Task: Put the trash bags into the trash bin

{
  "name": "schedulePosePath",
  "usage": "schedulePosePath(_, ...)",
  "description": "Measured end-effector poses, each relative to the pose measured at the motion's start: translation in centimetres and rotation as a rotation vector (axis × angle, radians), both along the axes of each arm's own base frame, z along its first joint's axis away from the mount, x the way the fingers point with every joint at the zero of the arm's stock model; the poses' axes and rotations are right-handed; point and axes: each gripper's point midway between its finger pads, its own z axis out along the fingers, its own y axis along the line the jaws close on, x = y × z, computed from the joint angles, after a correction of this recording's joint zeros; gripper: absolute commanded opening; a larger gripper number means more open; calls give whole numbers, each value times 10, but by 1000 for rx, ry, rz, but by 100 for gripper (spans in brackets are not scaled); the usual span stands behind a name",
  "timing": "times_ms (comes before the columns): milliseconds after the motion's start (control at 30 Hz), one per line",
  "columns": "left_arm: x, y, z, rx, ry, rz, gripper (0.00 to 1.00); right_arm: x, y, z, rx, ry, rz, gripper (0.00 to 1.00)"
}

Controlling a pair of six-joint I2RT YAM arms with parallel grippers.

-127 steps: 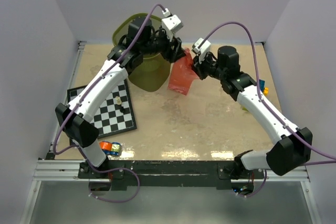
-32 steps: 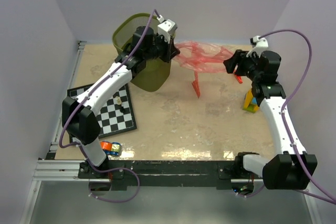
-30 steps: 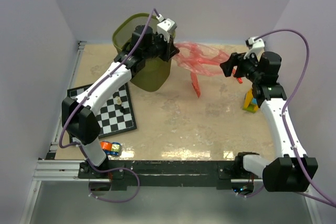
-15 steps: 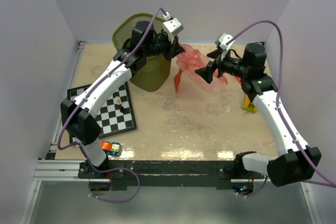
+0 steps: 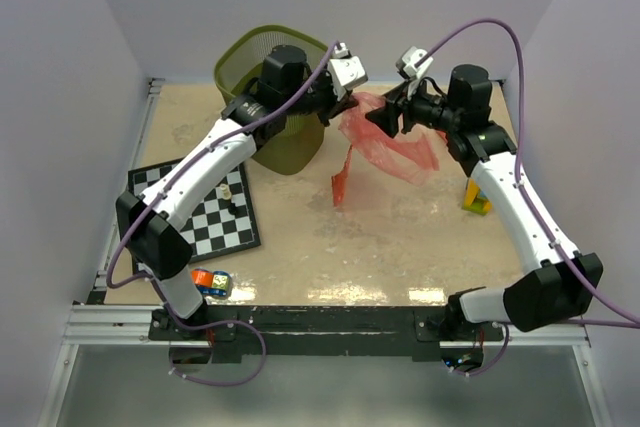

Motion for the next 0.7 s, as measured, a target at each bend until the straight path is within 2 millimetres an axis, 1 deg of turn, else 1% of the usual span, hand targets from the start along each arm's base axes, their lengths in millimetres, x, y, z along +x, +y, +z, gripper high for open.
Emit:
schedulePosePath(33,1,1,1,10,-20,0,0,-1,0,-2,-4,6,0,68)
schedulePosePath(67,1,3,3,17,-38,1,0,-1,-1,-4,-9,11,-3,76)
schedulePosePath(200,-1,11,16,23,-92,19,0,3,-10,-12,-33,24,-60,91)
schedulePosePath(300,-1,21,26,-5,-96,73,0,2,-19,-15,-45,27,-117,96)
schedulePosePath(367,-2,32,31,-54,-72,126,0,-4,-28,-17,-48,29,-157,96)
schedulePosePath(467,-5,53,35,-126,-34,205,0,-16,-35,-20,-40,37,-185,96)
schedulePosePath(533,-7,62,43,-173,-30,238,0,-20,-36,-25,-29,55,-198,94)
schedulePosePath(567,-10,65,50,-206,-32,250,0,-19,-38,-29,-24,70,-213,91)
schedulePosePath(633,-15,68,59,-249,-40,255,0,-17,-40,-39,-24,96,-237,74)
schedulePosePath(667,-18,70,62,-266,-43,255,0,-16,-42,-46,-28,112,-252,61)
schedulePosePath(700,-21,71,65,-281,-44,256,0,-14,-43,-50,-33,123,-259,45)
